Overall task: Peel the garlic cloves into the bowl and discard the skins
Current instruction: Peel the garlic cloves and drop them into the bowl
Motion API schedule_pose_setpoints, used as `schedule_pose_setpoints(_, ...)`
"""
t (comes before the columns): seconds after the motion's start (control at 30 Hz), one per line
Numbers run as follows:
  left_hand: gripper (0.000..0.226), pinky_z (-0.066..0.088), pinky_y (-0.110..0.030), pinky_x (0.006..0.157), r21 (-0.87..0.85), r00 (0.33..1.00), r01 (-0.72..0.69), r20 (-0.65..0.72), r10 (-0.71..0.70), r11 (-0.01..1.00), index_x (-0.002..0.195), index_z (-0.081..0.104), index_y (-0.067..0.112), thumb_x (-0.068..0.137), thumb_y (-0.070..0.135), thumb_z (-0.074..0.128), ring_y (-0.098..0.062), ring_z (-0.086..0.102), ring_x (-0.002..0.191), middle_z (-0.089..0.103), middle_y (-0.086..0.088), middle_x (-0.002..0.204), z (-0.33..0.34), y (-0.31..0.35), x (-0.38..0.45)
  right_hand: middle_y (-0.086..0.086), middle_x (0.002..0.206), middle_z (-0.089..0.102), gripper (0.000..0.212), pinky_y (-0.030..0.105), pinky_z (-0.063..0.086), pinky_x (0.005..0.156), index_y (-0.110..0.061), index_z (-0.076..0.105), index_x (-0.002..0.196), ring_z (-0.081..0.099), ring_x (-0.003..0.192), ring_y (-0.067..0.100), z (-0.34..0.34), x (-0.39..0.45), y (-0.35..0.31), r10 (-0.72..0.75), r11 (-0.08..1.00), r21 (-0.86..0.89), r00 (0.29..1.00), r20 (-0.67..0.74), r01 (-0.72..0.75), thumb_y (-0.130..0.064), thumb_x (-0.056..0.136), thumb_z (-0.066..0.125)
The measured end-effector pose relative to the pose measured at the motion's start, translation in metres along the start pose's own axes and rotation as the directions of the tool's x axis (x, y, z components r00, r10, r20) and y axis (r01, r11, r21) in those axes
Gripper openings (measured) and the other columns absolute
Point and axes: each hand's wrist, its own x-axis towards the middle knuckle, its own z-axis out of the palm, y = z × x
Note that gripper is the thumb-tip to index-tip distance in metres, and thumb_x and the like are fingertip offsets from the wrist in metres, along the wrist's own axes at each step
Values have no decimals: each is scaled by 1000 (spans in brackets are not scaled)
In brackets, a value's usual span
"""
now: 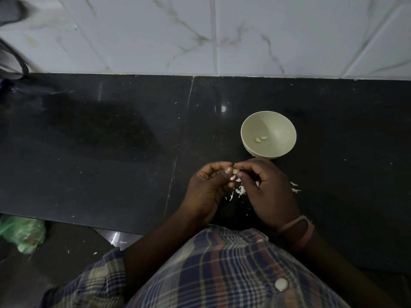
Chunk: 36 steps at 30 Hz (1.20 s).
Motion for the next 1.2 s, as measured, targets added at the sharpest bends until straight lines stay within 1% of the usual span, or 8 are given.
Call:
schedule_pose_setpoints(0.17,18,59,-20,69,-17,1000,-8,15,8,1000,95,70,2,78,7,68,-15,73,80,74,-12,88,1,0,-1,-6,100,67,13,21,52,83,-14,73,103,65,93,4,1,0,-3,33,999,33,998,-54,-31,-9,91,71)
schedule_pose_setpoints(0.43,15,58,-21,71,3,999,-12,47,12,1000,94,71,6,80,6,69,-13,70,76,72,-11,87,3,1,-1,-5,91,70,9,29,56,76,-14,76,96,67,82,6,2,1,-6,49,999,2,994,-101,-49,-12,88,74)
schedule_pose_setpoints(0.53,14,59,-23,73,9,999,-9,50,8,1000,93,72,7,79,8,70,-15,69,76,71,-11,87,3,1,-1,-4,89,71,8,33,57,75,-15,76,95,68,81,6,2,2,-7,66,998,-10,993,-96,-67,-13,88,73)
schedule_pose_setpoints(0.7,11,58,-26,70,2,999,6,36,-6,1000,90,74,10,79,9,70,-16,68,72,72,-10,83,5,0,-3,-4,85,72,6,40,59,71,-16,73,94,71,78,11,4,3,-4,118,993,-12,991,-58,-119,-19,88,73)
schedule_pose_setpoints(0.87,13,58,-24,66,-39,1000,23,16,-23,999,92,71,6,79,7,70,-15,69,70,72,-10,82,6,-1,-5,-5,81,73,4,39,58,74,-16,74,90,69,77,10,4,5,-6,132,990,-37,990,-53,-135,-17,87,72)
schedule_pose_setpoints(1.0,15,57,-19,67,-70,999,42,7,-42,997,93,69,3,78,5,68,-12,70,70,73,-9,84,7,-2,-7,-6,81,74,6,36,58,76,-16,76,92,70,78,6,2,5,-7,145,989,-21,989,-24,-145,-18,88,72)
schedule_pose_setpoints(1.1,22,59,-20,69,-50,999,33,6,-33,998,100,69,5,78,5,68,-12,70,71,72,-9,87,6,-1,-7,-7,83,74,7,32,58,76,-15,76,95,69,79,5,0,3,-10,153,988,-16,988,-14,-153,-17,89,72)
schedule_pose_setpoints(1.2,41,58,-24,78,-44,998,48,32,-47,998,121,67,10,80,5,67,-13,70,78,73,-9,94,4,1,-7,-7,85,73,9,30,58,74,-15,75,98,70,79,5,-2,3,-13,154,987,42,988,28,-155,-15,90,71)
